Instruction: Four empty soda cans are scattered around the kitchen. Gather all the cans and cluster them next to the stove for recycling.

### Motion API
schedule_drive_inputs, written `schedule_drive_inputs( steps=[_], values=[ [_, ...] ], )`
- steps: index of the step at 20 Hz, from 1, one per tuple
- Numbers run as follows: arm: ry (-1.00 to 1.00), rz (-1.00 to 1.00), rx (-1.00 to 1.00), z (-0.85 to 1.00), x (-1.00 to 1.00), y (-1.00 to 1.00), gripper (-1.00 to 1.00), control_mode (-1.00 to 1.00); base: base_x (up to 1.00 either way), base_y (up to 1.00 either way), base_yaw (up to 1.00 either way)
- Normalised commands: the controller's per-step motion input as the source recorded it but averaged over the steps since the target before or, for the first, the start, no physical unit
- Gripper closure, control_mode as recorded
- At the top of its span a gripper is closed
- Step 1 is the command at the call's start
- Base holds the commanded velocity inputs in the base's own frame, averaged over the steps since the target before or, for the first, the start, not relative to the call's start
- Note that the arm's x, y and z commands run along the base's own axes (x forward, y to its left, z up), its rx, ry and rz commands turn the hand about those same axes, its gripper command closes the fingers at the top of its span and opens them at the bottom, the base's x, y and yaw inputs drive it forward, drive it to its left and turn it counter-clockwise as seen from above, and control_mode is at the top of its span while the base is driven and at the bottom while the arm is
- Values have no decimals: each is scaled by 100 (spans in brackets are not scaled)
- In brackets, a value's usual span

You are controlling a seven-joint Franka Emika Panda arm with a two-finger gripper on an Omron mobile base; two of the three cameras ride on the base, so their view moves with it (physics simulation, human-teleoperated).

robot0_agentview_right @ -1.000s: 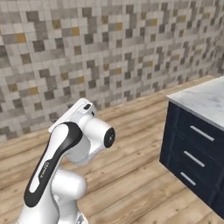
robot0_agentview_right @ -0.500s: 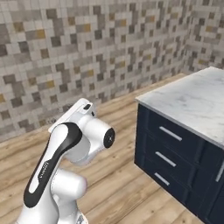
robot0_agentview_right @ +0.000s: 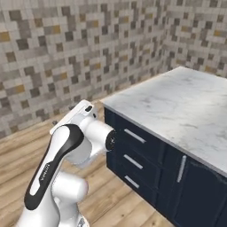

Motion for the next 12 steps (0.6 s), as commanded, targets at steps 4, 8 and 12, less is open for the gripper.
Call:
schedule_drive_inputs(
  steps=[4,8,12],
  values=[
    [0,0,0,0,0,0,-100,100,8,-83,-20],
    [0,0,0,0,0,0,-100,100,10,-80,-22],
    [0,0,0,0,0,0,-100,100,10,-80,-22]
  ],
)
